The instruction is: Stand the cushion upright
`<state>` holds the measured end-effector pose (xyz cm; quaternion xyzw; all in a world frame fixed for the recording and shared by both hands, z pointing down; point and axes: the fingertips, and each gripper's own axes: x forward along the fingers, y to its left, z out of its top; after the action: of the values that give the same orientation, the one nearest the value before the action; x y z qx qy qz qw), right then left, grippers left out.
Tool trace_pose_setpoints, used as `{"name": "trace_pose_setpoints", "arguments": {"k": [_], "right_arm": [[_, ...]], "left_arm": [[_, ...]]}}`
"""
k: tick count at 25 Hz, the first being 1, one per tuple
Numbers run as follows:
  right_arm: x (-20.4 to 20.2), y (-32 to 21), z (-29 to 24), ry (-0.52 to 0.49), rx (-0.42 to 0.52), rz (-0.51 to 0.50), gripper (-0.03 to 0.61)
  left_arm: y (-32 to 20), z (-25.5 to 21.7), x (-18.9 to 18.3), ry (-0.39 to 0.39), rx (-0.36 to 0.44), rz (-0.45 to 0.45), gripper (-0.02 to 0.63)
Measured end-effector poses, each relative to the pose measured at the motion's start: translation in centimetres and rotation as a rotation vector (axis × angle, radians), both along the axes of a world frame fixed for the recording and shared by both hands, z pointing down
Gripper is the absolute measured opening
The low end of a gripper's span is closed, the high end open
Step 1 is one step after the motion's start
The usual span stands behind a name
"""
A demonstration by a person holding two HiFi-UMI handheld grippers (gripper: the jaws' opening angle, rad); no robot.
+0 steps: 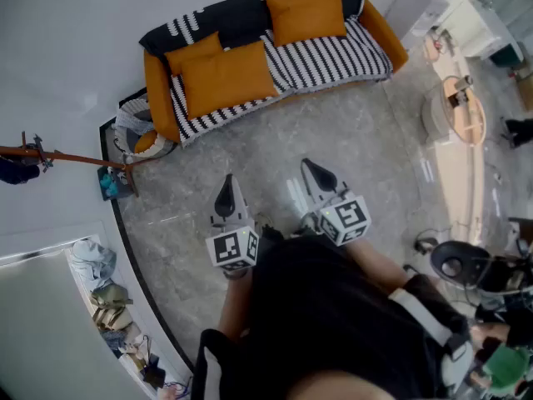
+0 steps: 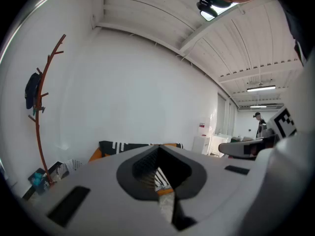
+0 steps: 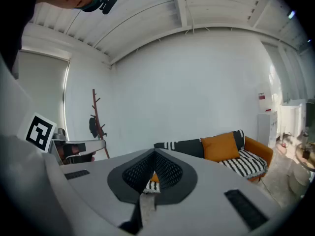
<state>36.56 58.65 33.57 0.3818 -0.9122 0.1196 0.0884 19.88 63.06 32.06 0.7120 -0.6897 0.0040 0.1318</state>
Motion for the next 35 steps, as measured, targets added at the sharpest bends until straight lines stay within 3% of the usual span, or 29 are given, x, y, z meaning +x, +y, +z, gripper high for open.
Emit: {"name": "trace_pose_setpoints", "arguments": {"k": [15,35], "right_arm": [[-2.2,-0.6,-0.7,-0.027,0.006,-0.002,-0.009],[-11.2,-2.9,0.2,-0.006,0.021,0.047,-0.009]], "left_arm": [[-0.6,0.5,-1.8,-0.028,-0.022,-0.001,-0.002],[-3.0,2.3,-11.0,-0.053,-0.029,0.041,-0.002]]}}
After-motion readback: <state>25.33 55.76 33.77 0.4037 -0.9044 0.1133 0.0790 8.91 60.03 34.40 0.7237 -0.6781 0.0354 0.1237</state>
